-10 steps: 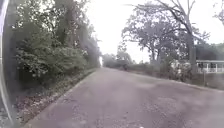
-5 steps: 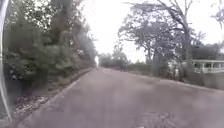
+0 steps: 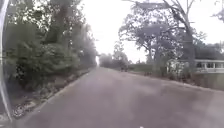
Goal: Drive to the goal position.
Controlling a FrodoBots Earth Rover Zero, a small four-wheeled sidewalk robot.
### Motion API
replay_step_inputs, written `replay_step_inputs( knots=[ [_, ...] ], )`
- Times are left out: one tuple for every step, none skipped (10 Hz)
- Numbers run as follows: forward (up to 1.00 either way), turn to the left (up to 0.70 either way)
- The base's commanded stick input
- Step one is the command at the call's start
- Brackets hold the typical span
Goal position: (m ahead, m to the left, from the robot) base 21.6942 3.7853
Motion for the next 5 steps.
replay_step_inputs(
  knots=[
    [0.7, 0.01],
    [0.7, 0.01],
    [0.7, 0.01],
    [0.7, 0.01],
    [0.7, 0.01]
  ],
)
